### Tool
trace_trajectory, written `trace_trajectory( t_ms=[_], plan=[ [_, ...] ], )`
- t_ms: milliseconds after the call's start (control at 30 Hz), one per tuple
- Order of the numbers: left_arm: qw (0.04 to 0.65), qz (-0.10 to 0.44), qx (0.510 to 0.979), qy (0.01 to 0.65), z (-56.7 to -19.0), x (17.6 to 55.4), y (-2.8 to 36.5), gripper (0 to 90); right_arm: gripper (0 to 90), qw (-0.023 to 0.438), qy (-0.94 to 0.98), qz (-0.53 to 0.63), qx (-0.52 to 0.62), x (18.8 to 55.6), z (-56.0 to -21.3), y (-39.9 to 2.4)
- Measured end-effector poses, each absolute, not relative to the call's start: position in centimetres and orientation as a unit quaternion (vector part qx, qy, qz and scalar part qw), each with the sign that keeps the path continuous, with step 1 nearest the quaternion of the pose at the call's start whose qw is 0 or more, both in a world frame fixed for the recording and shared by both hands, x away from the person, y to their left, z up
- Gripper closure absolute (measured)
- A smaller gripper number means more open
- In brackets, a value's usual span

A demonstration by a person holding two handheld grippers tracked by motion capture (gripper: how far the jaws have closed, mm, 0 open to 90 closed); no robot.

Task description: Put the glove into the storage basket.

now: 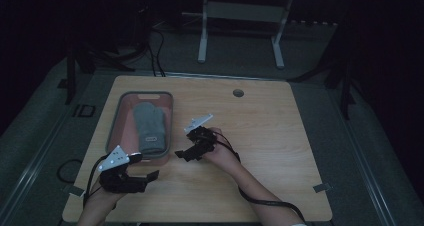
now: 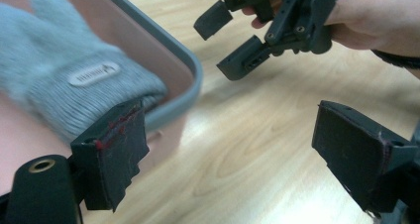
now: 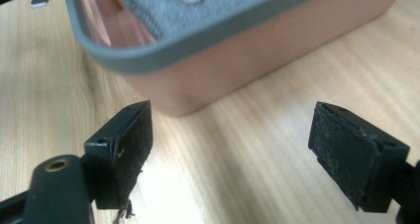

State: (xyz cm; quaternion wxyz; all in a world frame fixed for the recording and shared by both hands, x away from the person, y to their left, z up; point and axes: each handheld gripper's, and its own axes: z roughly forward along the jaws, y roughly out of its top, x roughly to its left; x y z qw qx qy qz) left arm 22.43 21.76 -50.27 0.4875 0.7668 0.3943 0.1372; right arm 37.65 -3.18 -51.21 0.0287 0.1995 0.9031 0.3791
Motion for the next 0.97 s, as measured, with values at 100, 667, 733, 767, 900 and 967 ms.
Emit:
trace_trajectory(
  t_ms=[100,667,733,767,900,967],
  plan=[
    [0.496,0.132,0.773,0.373,-51.3,22.1,21.8,14.3,17.4,0.022,0.905,0.375,0.199,37.2,-52.3,-3.5],
    [0.489,0.125,0.773,0.384,-56.6,22.3,22.4,14.3,15.6,0.050,0.900,0.403,0.156,35.8,-55.9,-5.1],
    [0.486,0.128,0.774,0.385,-56.7,22.3,22.5,14.4,15.0,0.053,0.900,0.404,0.153,35.8,-56.4,-5.2],
    [0.488,0.128,0.773,0.385,-56.7,22.2,22.5,14.3,15.0,0.051,0.900,0.404,0.153,35.8,-56.5,-5.3],
    [0.487,0.130,0.773,0.385,-56.7,22.1,22.5,14.3,14.9,0.059,0.900,0.407,0.148,35.7,-56.6,-5.3],
    [0.485,0.128,0.774,0.385,-56.8,22.1,22.5,14.3,15.0,0.059,0.899,0.408,0.148,35.7,-56.5,-5.2]
  ],
)
